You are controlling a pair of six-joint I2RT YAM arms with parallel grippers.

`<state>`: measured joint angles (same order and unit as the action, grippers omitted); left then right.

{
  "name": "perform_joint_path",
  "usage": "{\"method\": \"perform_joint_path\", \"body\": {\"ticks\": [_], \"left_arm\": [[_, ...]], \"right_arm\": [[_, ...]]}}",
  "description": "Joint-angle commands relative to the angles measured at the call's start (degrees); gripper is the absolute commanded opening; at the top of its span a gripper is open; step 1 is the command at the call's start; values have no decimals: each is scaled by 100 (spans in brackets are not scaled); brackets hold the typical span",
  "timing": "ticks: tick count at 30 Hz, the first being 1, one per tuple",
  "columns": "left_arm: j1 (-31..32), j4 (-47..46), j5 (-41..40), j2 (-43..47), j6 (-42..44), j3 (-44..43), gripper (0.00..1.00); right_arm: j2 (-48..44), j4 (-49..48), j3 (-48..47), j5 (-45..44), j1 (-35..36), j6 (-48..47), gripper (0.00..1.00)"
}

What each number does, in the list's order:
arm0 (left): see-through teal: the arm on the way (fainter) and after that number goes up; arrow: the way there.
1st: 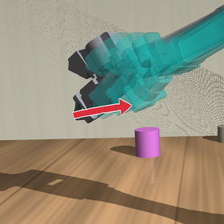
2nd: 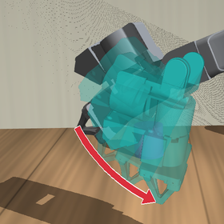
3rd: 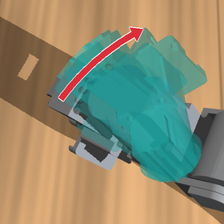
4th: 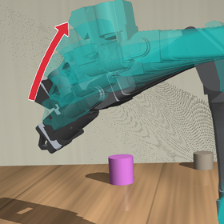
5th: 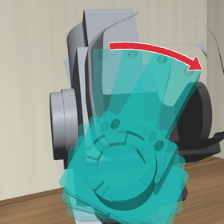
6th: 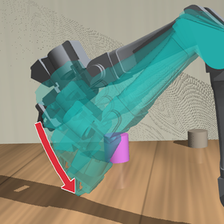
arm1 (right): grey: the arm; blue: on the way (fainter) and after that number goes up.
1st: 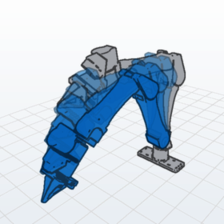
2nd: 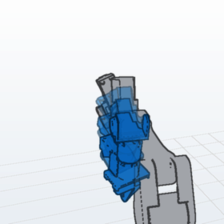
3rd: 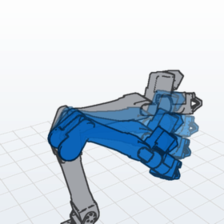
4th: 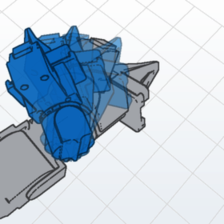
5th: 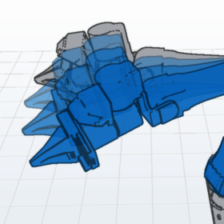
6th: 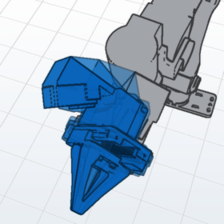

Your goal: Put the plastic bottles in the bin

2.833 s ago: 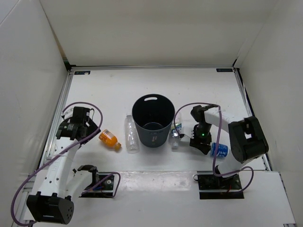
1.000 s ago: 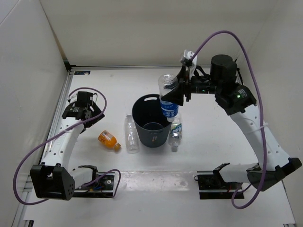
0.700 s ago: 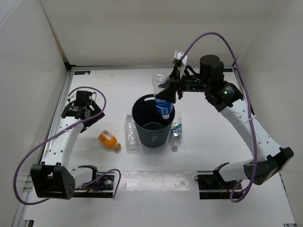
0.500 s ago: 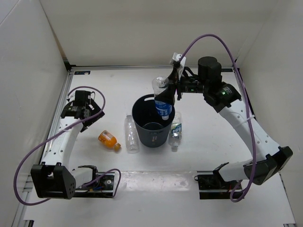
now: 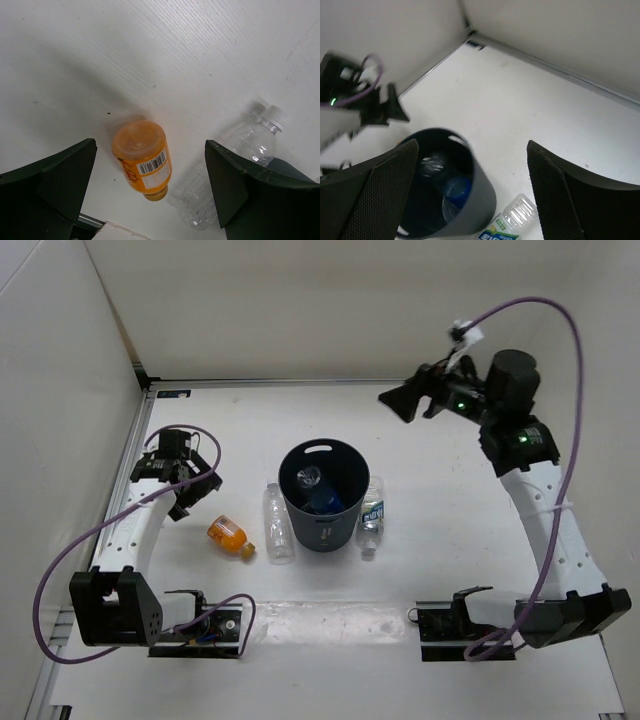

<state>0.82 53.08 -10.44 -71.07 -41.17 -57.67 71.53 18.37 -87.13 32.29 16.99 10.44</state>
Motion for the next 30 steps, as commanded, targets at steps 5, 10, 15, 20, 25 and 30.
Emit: {"method": "perform_joint_path", "body": {"ticks": [5, 10, 15, 20, 25, 30], "left_arm": [[-38, 1, 103, -74, -84, -69, 100], [-38, -114, 226, -21, -76, 63, 100], [-38, -61, 384, -74, -14, 124, 100], [-38, 9, 376, -74, 30, 116, 100], [-38, 62, 411, -83, 21, 177, 100], [-38, 176, 376, 31, 39, 177, 100]], "right_arm": [[186, 1051, 811, -258, -1628, 742, 90], [256, 1731, 1541, -276, -1770, -472, 90], [362, 1512, 2261, 40, -1436, -929, 90], [984, 1810, 2263, 14, -944, -1474, 90], [2347, 2932, 1192, -56, -680, -1650, 90], [2787, 3023, 979, -285, -302, -1553, 90]]}}
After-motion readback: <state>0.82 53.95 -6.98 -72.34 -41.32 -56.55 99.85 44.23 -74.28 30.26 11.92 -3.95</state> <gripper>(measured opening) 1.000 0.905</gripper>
